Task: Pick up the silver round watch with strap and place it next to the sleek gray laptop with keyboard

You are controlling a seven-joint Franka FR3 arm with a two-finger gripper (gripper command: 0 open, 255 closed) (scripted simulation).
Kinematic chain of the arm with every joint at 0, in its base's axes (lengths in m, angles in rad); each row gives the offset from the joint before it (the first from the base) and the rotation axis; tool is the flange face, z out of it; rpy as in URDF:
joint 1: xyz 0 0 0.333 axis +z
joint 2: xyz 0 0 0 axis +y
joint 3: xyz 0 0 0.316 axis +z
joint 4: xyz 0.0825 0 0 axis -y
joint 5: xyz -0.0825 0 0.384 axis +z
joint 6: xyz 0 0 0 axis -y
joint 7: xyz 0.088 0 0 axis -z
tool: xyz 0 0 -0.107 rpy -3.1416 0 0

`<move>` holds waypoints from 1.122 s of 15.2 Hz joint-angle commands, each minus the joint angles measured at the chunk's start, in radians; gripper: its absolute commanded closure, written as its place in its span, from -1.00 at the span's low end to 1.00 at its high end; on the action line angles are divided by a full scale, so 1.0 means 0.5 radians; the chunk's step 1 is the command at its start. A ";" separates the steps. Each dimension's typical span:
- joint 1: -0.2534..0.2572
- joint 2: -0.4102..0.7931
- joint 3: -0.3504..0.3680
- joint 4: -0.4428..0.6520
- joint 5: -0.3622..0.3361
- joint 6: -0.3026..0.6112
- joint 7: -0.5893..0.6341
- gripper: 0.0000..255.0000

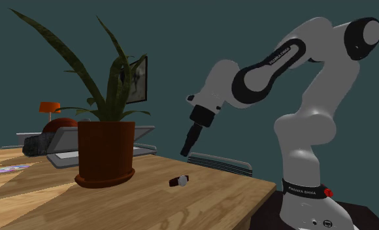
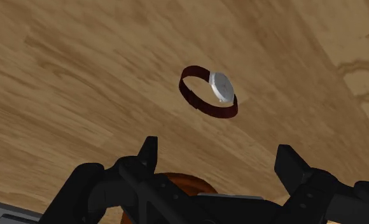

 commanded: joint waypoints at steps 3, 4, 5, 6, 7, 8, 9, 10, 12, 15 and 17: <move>0.100 0.277 0.087 -0.029 0.054 0.382 -0.031 -1.00; 0.096 0.325 0.092 -0.023 0.053 0.424 -0.032 -1.00; 0.091 0.373 0.098 -0.016 0.052 0.465 -0.034 -1.00; 0.086 0.421 0.103 -0.008 0.051 0.506 -0.035 -1.00; 0.079 0.469 0.110 0.000 0.048 0.546 -0.036 -1.00; 0.072 0.518 0.117 0.009 0.044 0.586 -0.037 -1.00; 0.063 0.566 0.125 0.018 0.040 0.625 -0.036 -1.00; 0.053 0.614 0.133 0.028 0.034 0.664 -0.035 -1.00; 0.046 0.642 0.139 0.034 0.029 0.686 -0.034 -1.00; 0.046 0.642 0.139 0.034 0.029 0.686 -0.034 -1.00; 0.046 0.642 0.139 0.034 0.029 0.686 -0.034 -1.00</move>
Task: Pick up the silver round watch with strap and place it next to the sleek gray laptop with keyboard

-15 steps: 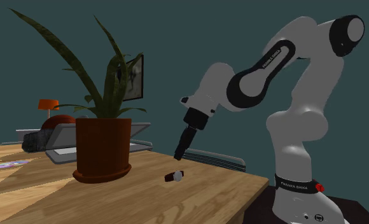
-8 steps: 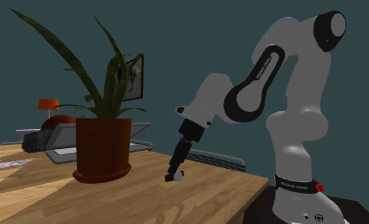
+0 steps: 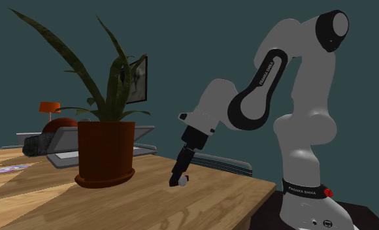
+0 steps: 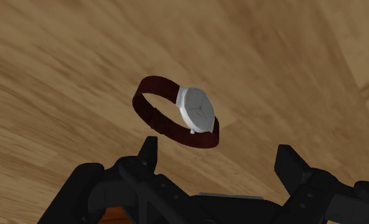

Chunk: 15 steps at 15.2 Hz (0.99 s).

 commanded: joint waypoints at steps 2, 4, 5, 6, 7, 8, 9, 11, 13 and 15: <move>0.000 0.001 0.000 0.000 0.000 0.001 0.000 1.00; 0.000 0.001 0.000 0.000 0.000 0.001 0.000 1.00; 0.000 0.001 0.000 0.000 0.000 0.001 0.000 1.00; 0.000 0.001 0.000 0.000 0.000 0.001 0.000 1.00; 0.000 0.001 0.000 0.000 0.000 0.001 0.000 1.00; 0.000 0.001 0.000 0.000 0.000 0.001 0.000 1.00; 0.000 0.001 0.000 0.000 0.000 0.001 0.000 1.00; 0.000 0.001 0.000 0.000 0.000 0.001 0.000 1.00; -0.005 -0.072 -0.003 0.012 -0.005 -0.083 0.005 1.00; -0.009 -0.141 -0.008 0.025 -0.011 -0.166 0.011 1.00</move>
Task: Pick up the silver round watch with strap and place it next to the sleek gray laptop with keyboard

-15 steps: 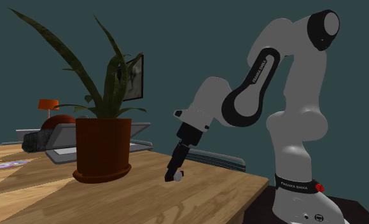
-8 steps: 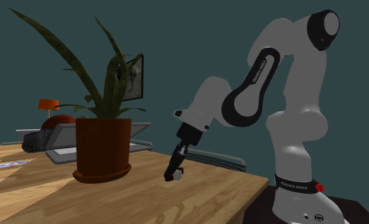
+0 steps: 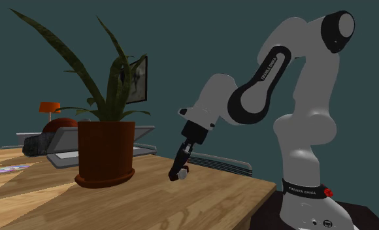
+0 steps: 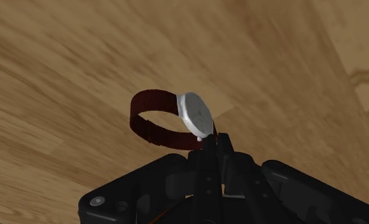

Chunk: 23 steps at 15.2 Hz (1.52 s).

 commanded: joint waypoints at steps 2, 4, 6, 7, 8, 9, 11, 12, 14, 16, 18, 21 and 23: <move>-0.007 -0.098 -0.010 0.022 -0.010 -0.121 0.006 1.00; -0.012 -0.160 -0.016 0.041 -0.018 -0.202 0.011 1.00; -0.017 -0.218 -0.023 0.062 -0.027 -0.280 0.017 1.00; -0.020 -0.246 -0.026 0.073 -0.032 -0.319 0.019 1.00; -0.023 -0.273 -0.030 0.085 -0.037 -0.357 0.022 1.00; -0.026 -0.299 -0.034 0.097 -0.042 -0.395 0.024 1.00; -0.032 -0.348 -0.042 0.123 -0.052 -0.470 0.030 1.00; -0.035 -0.371 -0.046 0.137 -0.057 -0.506 0.032 1.00; -0.041 -0.414 -0.055 0.167 -0.068 -0.579 0.037 1.00; -0.047 -0.454 -0.064 0.198 -0.079 -0.649 0.042 1.00; -0.053 -0.491 -0.073 0.231 -0.091 -0.718 0.046 1.00; -0.062 -0.539 -0.087 0.284 -0.107 -0.819 0.053 1.00; -0.068 -0.567 -0.097 0.321 -0.119 -0.884 0.058 1.00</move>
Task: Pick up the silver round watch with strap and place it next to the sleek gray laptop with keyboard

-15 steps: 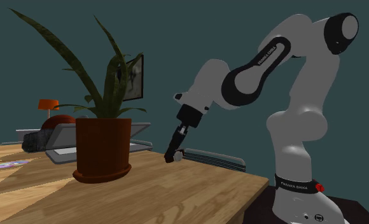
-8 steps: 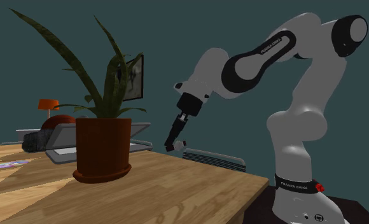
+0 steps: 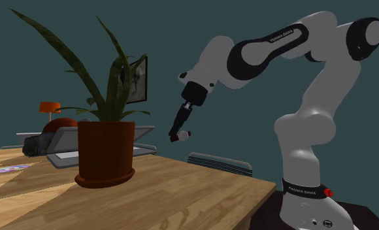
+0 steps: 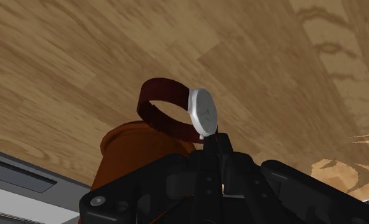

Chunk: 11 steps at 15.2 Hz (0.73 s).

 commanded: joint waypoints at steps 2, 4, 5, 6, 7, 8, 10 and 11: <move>-0.009 -0.041 -0.018 0.054 -0.016 -0.095 0.002 1.00; -0.015 -0.063 -0.027 0.094 -0.027 -0.158 0.007 1.00; -0.018 -0.073 -0.031 0.115 -0.033 -0.188 0.009 1.00; -0.021 -0.082 -0.036 0.136 -0.038 -0.219 0.011 1.00; -0.024 -0.091 -0.041 0.158 -0.043 -0.249 0.013 1.00; -0.027 -0.098 -0.045 0.180 -0.049 -0.278 0.015 1.00; -0.033 -0.112 -0.054 0.225 -0.060 -0.337 0.019 1.00; -0.036 -0.118 -0.058 0.248 -0.065 -0.366 0.021 1.00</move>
